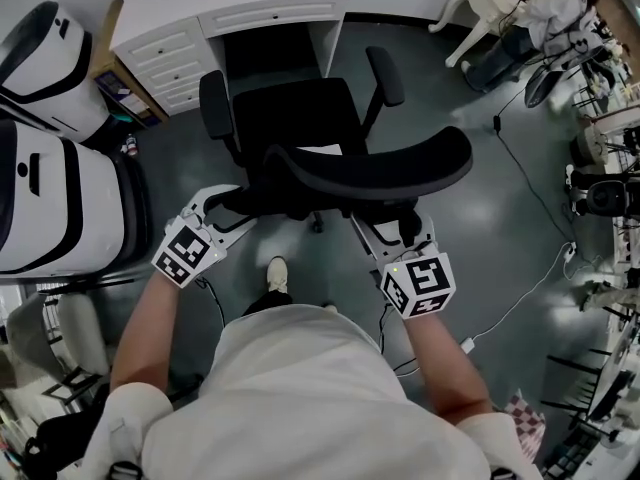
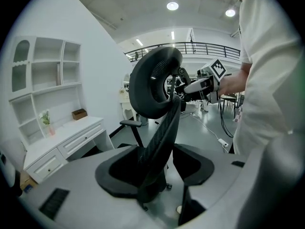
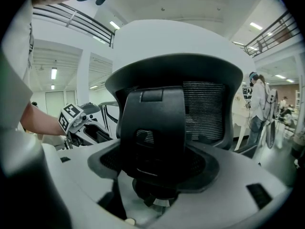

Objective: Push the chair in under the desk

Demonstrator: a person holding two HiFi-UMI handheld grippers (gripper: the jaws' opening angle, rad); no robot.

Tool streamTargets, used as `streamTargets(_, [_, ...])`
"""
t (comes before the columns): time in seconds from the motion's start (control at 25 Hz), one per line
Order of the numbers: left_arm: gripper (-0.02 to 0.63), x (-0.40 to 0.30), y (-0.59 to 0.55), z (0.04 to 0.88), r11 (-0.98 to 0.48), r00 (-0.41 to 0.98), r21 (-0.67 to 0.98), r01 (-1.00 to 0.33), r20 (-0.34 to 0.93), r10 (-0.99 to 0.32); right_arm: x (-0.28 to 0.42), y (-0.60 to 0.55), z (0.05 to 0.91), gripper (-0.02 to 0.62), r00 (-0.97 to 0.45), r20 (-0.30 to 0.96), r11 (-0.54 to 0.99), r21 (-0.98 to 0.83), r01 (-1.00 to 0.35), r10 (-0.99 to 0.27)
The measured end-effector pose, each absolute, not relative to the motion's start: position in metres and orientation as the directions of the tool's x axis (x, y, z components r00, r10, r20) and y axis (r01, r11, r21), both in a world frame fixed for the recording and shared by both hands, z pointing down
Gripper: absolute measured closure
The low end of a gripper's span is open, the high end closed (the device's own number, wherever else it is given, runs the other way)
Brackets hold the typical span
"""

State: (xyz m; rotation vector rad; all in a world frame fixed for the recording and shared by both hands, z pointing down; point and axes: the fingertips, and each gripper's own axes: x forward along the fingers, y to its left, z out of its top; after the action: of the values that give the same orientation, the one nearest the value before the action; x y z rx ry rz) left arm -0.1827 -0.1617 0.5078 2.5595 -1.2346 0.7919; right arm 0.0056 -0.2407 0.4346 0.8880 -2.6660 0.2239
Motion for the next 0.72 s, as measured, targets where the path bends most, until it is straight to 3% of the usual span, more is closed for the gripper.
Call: streamTargets(0.72, [0.37, -0.238, -0.186, 0.507, -0.638, 0.519, -0.072, -0.767, 0.514, -0.683, -0.047, -0.262, 0.435, 0.267, -0.745, 0.351, 0.784, -0.049, -0.619, -0.567])
